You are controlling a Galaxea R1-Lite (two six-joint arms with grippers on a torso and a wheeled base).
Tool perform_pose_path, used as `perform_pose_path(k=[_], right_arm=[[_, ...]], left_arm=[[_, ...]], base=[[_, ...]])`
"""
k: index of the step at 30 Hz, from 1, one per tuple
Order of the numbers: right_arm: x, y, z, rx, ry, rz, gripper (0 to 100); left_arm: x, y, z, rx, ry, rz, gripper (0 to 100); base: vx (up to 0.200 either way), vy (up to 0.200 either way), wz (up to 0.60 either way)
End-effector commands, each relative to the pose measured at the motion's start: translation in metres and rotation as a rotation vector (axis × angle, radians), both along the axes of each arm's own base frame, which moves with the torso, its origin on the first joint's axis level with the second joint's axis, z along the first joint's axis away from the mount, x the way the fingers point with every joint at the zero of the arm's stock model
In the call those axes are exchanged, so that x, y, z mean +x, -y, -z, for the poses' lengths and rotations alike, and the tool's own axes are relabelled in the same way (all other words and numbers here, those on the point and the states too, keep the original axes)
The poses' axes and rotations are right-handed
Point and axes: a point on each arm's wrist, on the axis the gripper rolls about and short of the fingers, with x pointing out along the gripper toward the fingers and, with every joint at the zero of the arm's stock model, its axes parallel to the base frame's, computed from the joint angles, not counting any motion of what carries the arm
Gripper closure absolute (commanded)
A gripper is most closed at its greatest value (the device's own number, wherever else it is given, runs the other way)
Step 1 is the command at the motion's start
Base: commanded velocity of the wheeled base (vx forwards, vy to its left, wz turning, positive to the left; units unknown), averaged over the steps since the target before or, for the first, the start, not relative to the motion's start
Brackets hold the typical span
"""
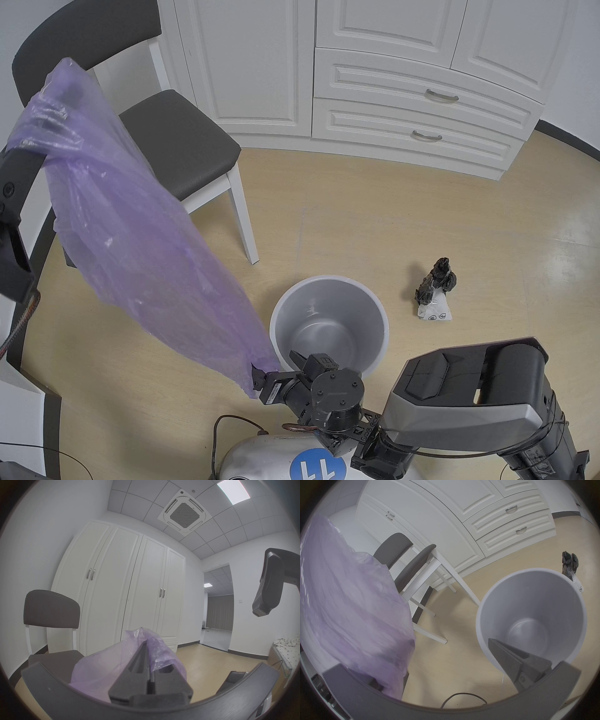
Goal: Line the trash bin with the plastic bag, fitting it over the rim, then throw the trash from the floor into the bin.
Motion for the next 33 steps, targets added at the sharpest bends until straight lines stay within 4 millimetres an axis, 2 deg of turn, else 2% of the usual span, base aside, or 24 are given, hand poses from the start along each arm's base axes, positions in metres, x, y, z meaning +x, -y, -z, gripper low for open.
perform_pose_path(k=[1,7,16,21,26,29,32,33], right_arm=[[0.000,0.001,0.007,-0.005,-0.002,0.002,0],[0.006,0.012,-0.002,-0.023,0.016,0.021,0],[0.031,0.062,-0.027,-0.110,0.060,0.013,0],[0.046,0.075,-0.033,-0.093,0.074,0.036,0],[0.058,0.078,-0.041,-0.045,0.094,0.061,0],[0.061,0.073,-0.056,0.073,0.088,0.065,0],[0.061,0.069,-0.069,0.132,0.025,0.067,0],[0.060,0.066,-0.075,0.148,-0.051,0.070,0]], left_arm=[[-0.001,-0.002,-0.002,-0.010,0.004,-0.001,100],[0.000,-0.003,-0.002,-0.022,-0.010,-0.005,100],[0.004,-0.005,0.003,-0.002,-0.024,-0.043,100],[0.006,-0.004,0.007,0.021,-0.042,-0.040,100],[0.006,-0.003,0.010,0.041,-0.060,-0.045,100],[0.007,-0.003,0.009,0.038,-0.059,-0.045,100],[0.007,-0.002,0.008,0.037,-0.059,-0.046,100],[0.008,-0.002,0.007,0.036,-0.060,-0.045,100]], base=[[0.000,0.000,0.00],[0.000,0.000,0.00],[0.000,0.000,0.00],[0.000,0.000,0.00],[0.000,0.000,0.00],[0.000,0.000,0.00],[0.000,0.000,0.00],[0.000,0.000,0.00]])
